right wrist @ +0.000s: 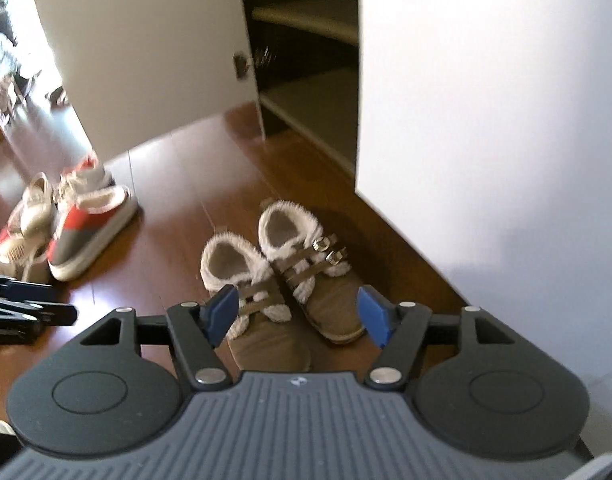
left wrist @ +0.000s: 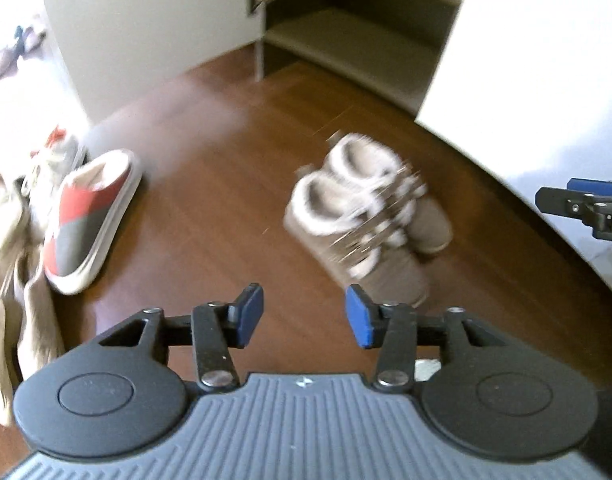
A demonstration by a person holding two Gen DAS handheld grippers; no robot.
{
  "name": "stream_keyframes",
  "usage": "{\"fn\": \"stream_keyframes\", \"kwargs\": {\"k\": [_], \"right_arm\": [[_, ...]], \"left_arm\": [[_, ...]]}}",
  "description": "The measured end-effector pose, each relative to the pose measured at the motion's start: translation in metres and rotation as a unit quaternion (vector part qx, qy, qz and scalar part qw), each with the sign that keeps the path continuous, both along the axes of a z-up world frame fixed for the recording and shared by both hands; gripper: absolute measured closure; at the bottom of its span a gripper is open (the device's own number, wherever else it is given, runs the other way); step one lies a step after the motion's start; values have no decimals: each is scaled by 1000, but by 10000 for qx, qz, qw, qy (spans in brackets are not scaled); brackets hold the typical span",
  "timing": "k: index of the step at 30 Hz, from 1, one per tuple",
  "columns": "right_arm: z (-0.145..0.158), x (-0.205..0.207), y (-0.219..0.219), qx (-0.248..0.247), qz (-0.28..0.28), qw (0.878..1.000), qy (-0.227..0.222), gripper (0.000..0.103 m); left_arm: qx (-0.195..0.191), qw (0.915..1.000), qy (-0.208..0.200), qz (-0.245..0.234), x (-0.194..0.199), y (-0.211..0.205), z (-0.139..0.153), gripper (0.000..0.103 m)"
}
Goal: Organize scattered shoes
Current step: 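Release the paired brown slippers and lift both grippers away, then move both grippers back toward the shoe pile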
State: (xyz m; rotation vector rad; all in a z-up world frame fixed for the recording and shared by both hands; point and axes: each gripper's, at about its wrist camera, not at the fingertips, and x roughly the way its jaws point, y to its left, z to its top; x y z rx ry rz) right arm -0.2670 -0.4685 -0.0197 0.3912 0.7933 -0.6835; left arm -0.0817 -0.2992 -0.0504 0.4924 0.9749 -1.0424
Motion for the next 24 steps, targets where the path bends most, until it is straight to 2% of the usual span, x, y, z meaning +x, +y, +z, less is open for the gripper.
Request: {"fn": "stream_keyframes", "kwargs": {"k": [2,6,12,15,19,21,24], "right_arm": [[19,-15,4,-101,-114,9999,-52,40],[34,-33,7,-175,-311,9992,-182,40],[39,-41,9,-199,-267,9989,-318,40],[44,-27,7,-301,-4,9984,-473,40],[63,9,4,-442,580,9936,-865,37],[67,32,6,-533,941,9894,-966,29],[56,65,12,-537,1332,9851,-945,26]], "left_arm": [[-120,9997,-37,-194,-14,-6,11,51],[-247,9989,-67,-392,-33,-16,20,51],[-260,9986,-292,-364,-42,-4,33,50],[-226,9990,-369,-119,-27,26,51,50],[6,9976,-637,268,11,95,87,46],[192,9945,-818,631,33,131,103,38],[401,9878,-983,1143,62,181,120,37]]}}
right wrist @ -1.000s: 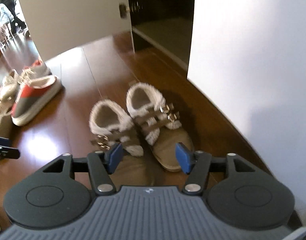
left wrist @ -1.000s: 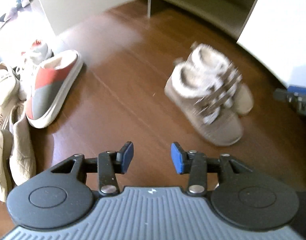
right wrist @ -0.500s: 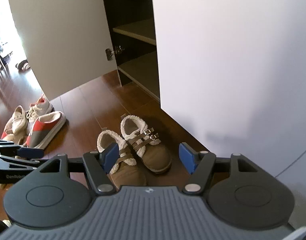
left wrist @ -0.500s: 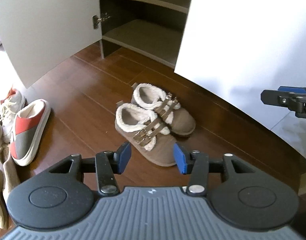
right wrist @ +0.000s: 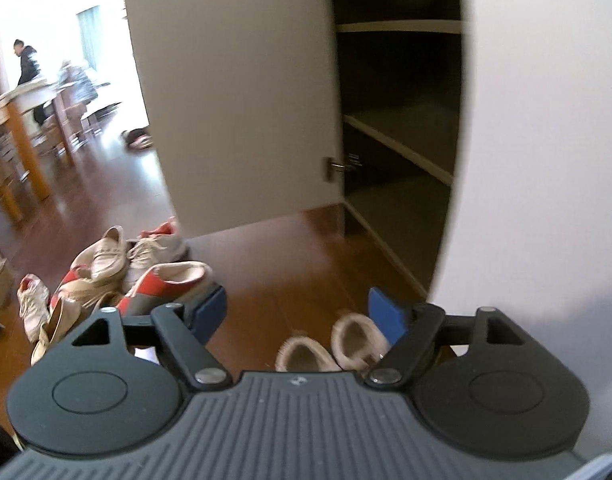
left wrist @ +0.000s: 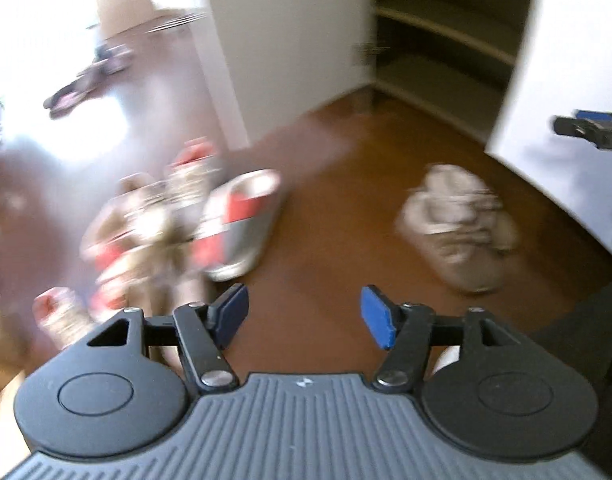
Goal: Organize scattered shoes
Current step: 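Move both grippers back toward the shoe pile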
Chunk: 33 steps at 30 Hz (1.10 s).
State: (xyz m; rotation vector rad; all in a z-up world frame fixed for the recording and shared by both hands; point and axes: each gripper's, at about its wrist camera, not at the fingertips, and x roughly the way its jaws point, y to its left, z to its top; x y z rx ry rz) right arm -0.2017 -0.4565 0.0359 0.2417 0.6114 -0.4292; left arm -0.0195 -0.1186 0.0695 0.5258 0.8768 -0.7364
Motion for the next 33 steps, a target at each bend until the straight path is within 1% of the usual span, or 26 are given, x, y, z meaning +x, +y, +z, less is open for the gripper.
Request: {"fn": "stream_keyframes", "kwargs": {"k": [1,2,3,5,7,8,11,14,17,20,23,25,27,29,31,33], "right_arm": [[-12,14,2,137,126,9998,80,26],[-23,26,4,260,240,9992,163,26],[-33,35,7,343,324,9986,251,25],[-56,53,15,468,478,9965,500,24],[-87,78,24,654,622,9919,897,24],[-96,86,26,704,647,9904,1003,24],[-128,120,38,934,911,9827,1316,24],[-150,157,57,1091,1286,9750,1445,24],[-166,195,74,1152,1575,9695,1485,23],[-180,238,89,1334,1905,9623,1408,23],[-184,287,99,1180,2247,9594,1232,23],[-185,335,108,764,2535,9595,959,23],[-193,382,113,513,2687,9577,895,23],[-211,424,114,446,2738,9553,1022,23],[-233,456,112,508,2691,9531,1291,25],[-250,470,111,483,2599,9519,1549,27]], "left_arm": [[43,9998,-23,213,12,19,3,36],[73,9991,-34,418,23,35,4,31],[92,9980,-32,617,33,46,3,30],[110,9949,-18,998,55,67,-2,30],[97,9926,16,1210,71,79,-5,30],[88,9916,36,1290,79,85,-6,30],[35,9906,136,1361,100,97,-9,29],[102,9905,203,1354,115,102,-21,27],[189,9894,530,1338,127,109,-37,27],[171,9851,823,1498,140,117,-46,27],[186,9827,915,1600,145,121,-48,27],[164,9806,1000,1680,149,123,-48,27],[141,9783,1088,1758,153,124,-50,27],[173,9761,1162,1831,158,123,-53,27],[233,9744,1176,1902,162,123,-56,27],[303,9720,1202,1997,166,124,-58,27]]}}
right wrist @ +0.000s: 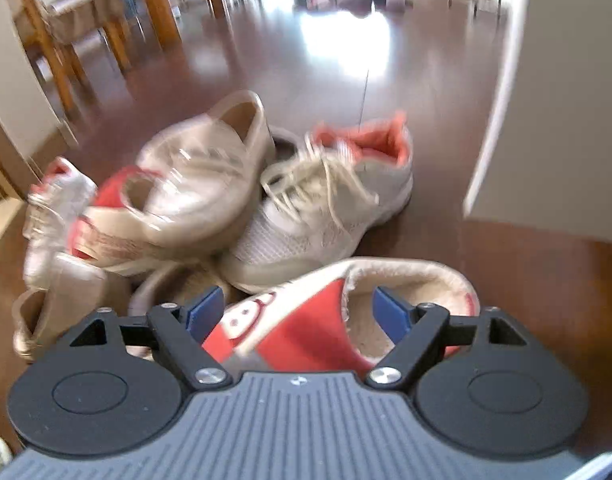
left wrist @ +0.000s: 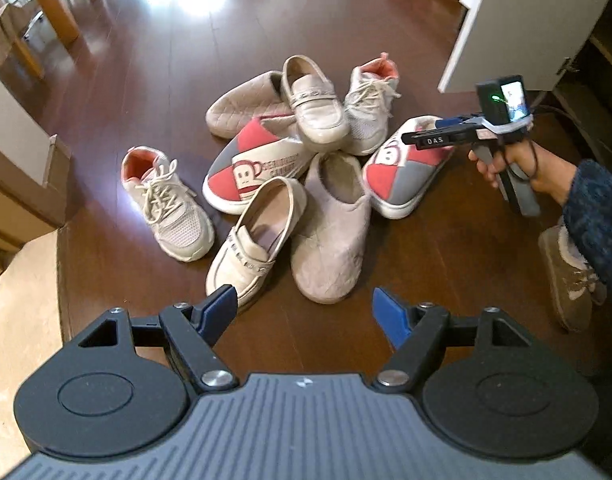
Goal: Organize scattered shoes
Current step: 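Move both grippers back toward the shoe pile, then grasp the red-and-grey slipper rim with the right gripper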
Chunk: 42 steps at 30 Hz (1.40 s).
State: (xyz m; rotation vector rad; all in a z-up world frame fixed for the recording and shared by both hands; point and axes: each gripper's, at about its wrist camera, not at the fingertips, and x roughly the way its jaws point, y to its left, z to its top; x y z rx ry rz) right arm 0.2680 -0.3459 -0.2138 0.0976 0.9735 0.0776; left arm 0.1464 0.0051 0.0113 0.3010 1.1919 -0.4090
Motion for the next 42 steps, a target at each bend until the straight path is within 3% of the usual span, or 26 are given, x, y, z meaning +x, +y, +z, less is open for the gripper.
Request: {"fn": "stream_keyframes", "kwargs": {"k": [3,8,13,20,23,26,29,31,32,33,35,39,42], "right_arm": [[-6,-11,-4,73,-57,9999,-113,27],[20,-38,-8,300,-27,9980,-563,27],[54,-22,27,720,590,9938,-609,27],[69,49,113,1417,1118,9836,-58,28],[62,89,153,1338,1235,9833,-24,29],[38,138,178,1348,760,9879,121,29],[-8,177,190,1590,7,9839,821,29],[-34,186,199,1798,-120,9789,968,38],[-39,187,200,1789,-100,9797,895,57],[-42,188,199,1934,-74,9774,852,60],[-47,190,196,2266,-29,9709,777,79],[-27,183,192,2938,162,9547,440,80],[-2,171,186,3710,299,9282,39,80]], "left_arm": [[90,9999,16,141,5,5,-5,27],[91,9993,101,339,12,13,-9,27],[92,9994,-118,316,17,23,-4,26],[177,9962,-352,778,44,66,-11,26],[109,9915,-380,1236,63,96,-19,26],[-121,9867,-263,1602,73,119,-24,26],[-240,9837,-207,1767,75,138,-28,26],[-273,9830,-219,1802,74,146,-29,26],[-283,9828,-220,1813,74,148,-29,26],[-290,9825,-211,1827,73,151,-30,26],[-312,9813,-189,1890,73,158,-31,26],[-280,9786,-238,2026,73,167,-29,26],[-167,9768,-495,2078,70,168,-21,26]]}}
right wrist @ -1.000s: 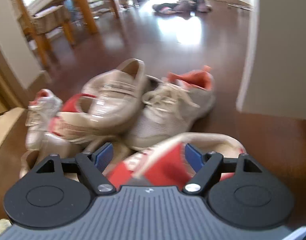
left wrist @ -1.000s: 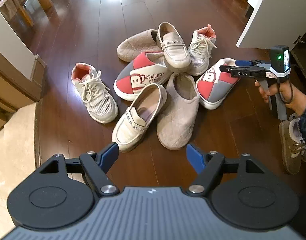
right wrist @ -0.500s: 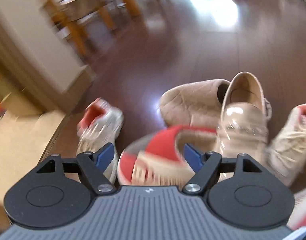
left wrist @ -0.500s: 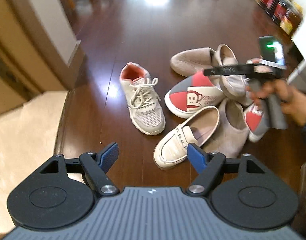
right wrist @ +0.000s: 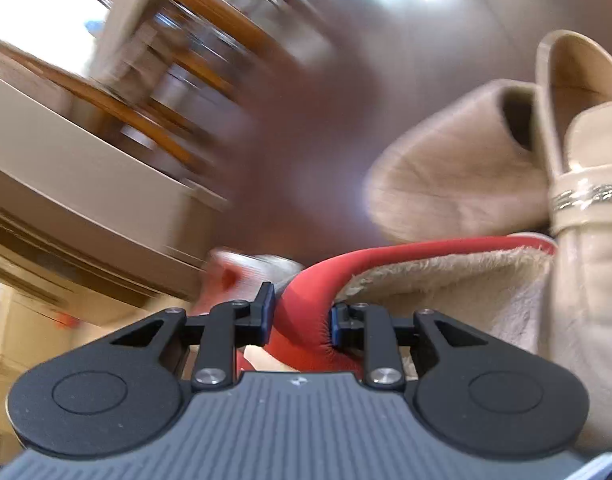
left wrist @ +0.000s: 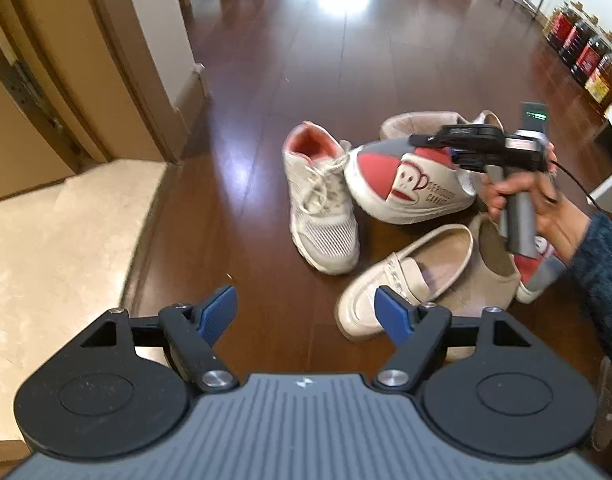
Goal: Organize scattered shoes
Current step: 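Grasp the red-and-grey slipper rim with the right gripper, then carry the slipper with the right gripper and set it beside the brown buckle boots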
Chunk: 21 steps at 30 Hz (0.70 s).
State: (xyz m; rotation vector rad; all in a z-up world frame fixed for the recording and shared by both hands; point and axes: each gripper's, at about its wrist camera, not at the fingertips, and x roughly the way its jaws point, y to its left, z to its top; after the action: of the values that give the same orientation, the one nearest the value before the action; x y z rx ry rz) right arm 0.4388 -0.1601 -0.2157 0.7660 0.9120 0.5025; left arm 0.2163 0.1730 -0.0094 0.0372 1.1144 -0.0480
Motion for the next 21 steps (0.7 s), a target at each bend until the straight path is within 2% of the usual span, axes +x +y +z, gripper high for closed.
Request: {"fn": "stream_keyframes", "kwargs": {"k": [2,4,6,9,11,13,14,15,17,19,20,21], "right_arm": [[29,-16,-2,683,131,9969,-362,82],[68,-42,-7,894,487,9923,-712,84],[101,-69,-17,907,798,9881,-951,86],[142,-123,-50,467,1304,9848,-1052,87],[156,-157,-75,-35,1647,9815,-972,87],[161,-200,-104,-691,2144,9714,-757,87],[157,-217,-113,-994,2370,9646,-598,87],[148,-243,-126,-1456,2735,9502,-337,87],[130,-271,-139,-1946,3153,9288,-3,86],[91,-313,-153,-2605,3676,8913,517,84],[79,-325,-157,-2846,3684,8829,615,78],[60,-344,-163,-3328,3623,8671,784,74]], "left_arm": [[96,9999,-67,33,-1,0,4,26],[114,9998,-166,51,-5,1,13,26],[154,9996,-251,56,-9,-1,19,26],[286,9989,-349,-107,-13,-13,25,26],[395,9980,-258,-420,-17,-32,22,26],[424,9960,-85,-784,-22,-55,15,26],[431,9947,-23,-930,-24,-64,12,26],[427,9929,37,-1107,-26,-76,8,26],[412,9862,202,-1591,-28,-113,-1,26],[404,9792,363,-1955,-32,-147,-9,26],[371,9754,457,-2123,-36,-164,-14,26],[309,9712,565,-2296,-40,-181,-18,26]]}}
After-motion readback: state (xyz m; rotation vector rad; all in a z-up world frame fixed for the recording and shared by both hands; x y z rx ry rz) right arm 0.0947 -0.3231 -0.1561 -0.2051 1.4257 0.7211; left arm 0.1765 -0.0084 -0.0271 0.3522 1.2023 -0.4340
